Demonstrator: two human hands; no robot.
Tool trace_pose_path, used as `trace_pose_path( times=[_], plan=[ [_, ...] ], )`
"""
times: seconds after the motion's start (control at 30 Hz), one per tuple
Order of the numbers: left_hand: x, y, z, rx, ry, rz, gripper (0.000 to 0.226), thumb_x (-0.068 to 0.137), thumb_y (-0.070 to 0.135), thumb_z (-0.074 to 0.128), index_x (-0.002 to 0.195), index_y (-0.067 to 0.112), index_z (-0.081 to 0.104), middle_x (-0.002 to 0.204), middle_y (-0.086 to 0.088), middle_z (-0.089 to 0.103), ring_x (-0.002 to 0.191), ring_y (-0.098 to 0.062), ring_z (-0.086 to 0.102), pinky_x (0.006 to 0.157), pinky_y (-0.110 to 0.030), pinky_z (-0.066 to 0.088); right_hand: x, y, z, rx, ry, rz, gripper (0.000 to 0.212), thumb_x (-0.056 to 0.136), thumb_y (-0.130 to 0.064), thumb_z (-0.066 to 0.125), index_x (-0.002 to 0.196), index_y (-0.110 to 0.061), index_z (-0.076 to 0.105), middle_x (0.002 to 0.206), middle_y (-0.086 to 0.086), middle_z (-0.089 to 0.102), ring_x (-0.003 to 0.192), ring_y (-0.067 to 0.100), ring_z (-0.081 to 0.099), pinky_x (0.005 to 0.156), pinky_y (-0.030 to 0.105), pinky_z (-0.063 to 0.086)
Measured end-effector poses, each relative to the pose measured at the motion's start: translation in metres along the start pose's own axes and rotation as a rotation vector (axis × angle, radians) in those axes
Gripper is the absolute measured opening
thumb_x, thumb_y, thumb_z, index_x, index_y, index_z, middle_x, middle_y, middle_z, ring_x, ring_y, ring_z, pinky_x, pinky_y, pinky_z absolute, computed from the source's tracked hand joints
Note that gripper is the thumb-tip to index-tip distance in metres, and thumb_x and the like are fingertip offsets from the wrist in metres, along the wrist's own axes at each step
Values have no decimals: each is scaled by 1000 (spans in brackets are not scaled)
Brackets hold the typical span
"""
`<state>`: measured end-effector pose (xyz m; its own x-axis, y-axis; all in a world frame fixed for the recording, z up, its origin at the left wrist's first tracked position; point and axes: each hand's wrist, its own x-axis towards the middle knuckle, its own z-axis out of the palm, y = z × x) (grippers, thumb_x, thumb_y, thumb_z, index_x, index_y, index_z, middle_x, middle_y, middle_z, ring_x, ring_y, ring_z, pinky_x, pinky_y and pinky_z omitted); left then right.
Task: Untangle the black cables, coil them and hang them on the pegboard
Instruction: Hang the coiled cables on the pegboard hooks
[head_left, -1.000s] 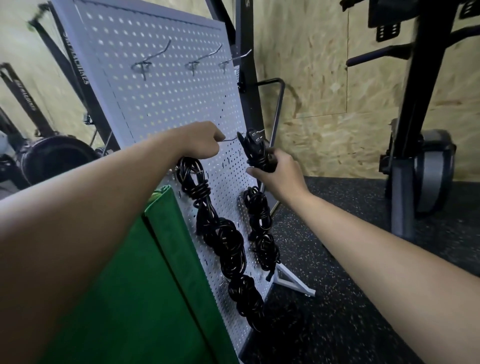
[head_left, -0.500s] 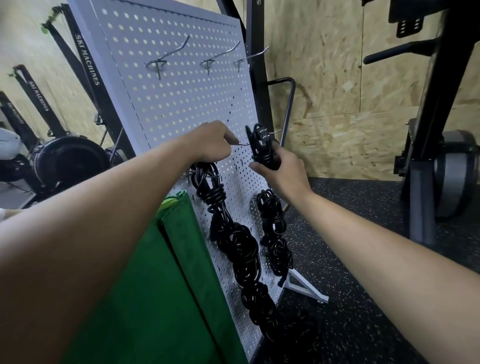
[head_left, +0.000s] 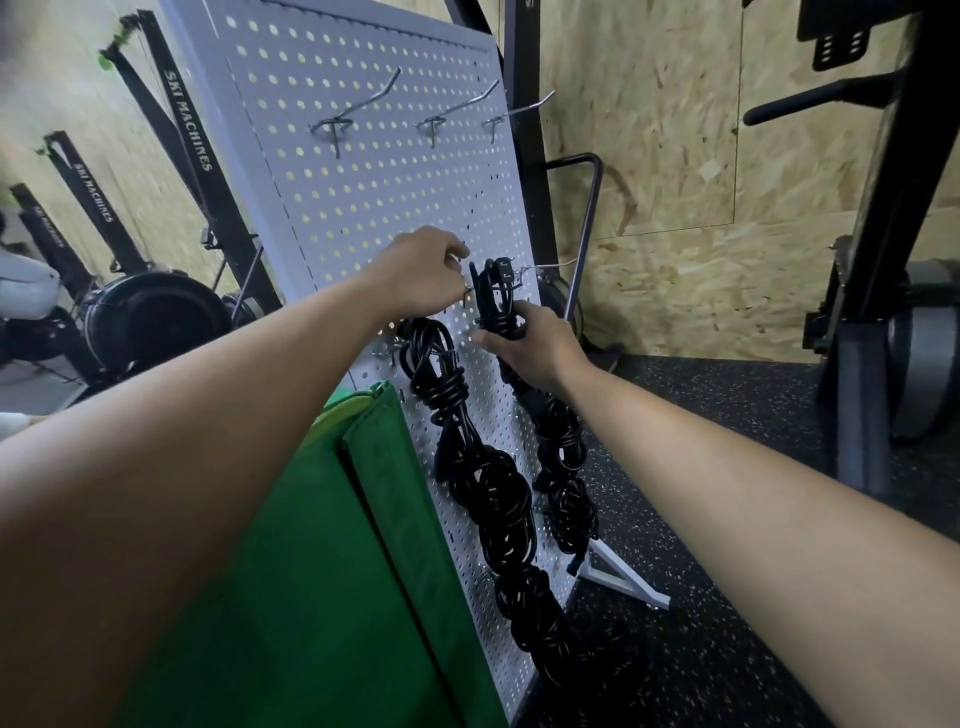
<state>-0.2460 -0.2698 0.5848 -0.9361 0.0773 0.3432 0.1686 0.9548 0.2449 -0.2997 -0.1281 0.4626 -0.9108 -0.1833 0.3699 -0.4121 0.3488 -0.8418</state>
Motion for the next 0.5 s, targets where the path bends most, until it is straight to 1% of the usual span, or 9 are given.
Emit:
trace_pose_path(
  times=[0.07,0.1,0.13,0.17,0.23,0.3,0.4,0.47,0.5],
  plan=[
    [-5,4,-3,-5,57,42,48,96,2,47,141,12,61,135,-7,63,110,-19,58,85,-27,42,-5,2,-2,-15,-24,20,68,87,-54,78,142,-21,57,119,6,71,105,20,68,76,19,48],
    [-7,6,-4,-4,85,67,48,94,-1,48,137,12,65,133,-8,65,112,-19,59,86,-26,42,-9,4,-4,-29,-25,29,80,86,-55,78,152,-21,48,128,8,67,118,22,64,88,23,47],
    [-9,10,-4,3,103,92,48,93,-2,49,134,13,67,131,-8,66,116,-20,60,88,-24,42,-14,7,-8,-39,-19,38,88,85,-55,78,157,-20,41,137,10,63,127,25,59,96,27,45],
    [-11,14,-4,19,109,121,47,92,-3,50,132,13,68,132,-9,66,121,-20,60,91,-23,41,-18,9,-12,-43,-12,44,90,86,-54,78,158,-19,38,142,10,60,132,26,56,100,30,44],
    [-15,24,-2,65,99,183,45,91,-1,54,131,13,69,133,-9,67,125,-21,60,94,-20,40,-31,14,-24,-52,-12,47,87,86,-52,78,157,-19,40,143,9,59,133,26,55,107,35,46],
    [-19,36,3,96,86,245,43,90,0,57,129,12,71,129,-10,68,121,-22,61,92,-19,39,-47,20,-37,-80,-21,50,84,85,-52,79,154,-19,45,140,7,61,132,25,56,110,42,48],
    [-31,55,17,94,68,313,40,87,2,61,124,11,73,112,-7,70,102,-18,58,85,-21,41,-71,31,-57,-168,-58,55,70,87,-41,82,146,-18,53,133,7,64,123,24,60,108,44,51],
    [-40,67,36,53,44,344,37,85,3,62,120,10,75,109,-8,73,97,-17,59,87,-25,48,-88,44,-68,-268,-102,60,59,87,-32,83,138,-15,59,125,7,66,114,24,63,102,39,52],
    [-45,71,49,35,21,353,36,85,4,63,118,10,75,109,-8,74,99,-20,62,90,-28,50,-100,49,-75,-330,-139,79,55,88,-28,82,136,-14,60,124,6,66,113,24,63,96,32,49]
  ],
)
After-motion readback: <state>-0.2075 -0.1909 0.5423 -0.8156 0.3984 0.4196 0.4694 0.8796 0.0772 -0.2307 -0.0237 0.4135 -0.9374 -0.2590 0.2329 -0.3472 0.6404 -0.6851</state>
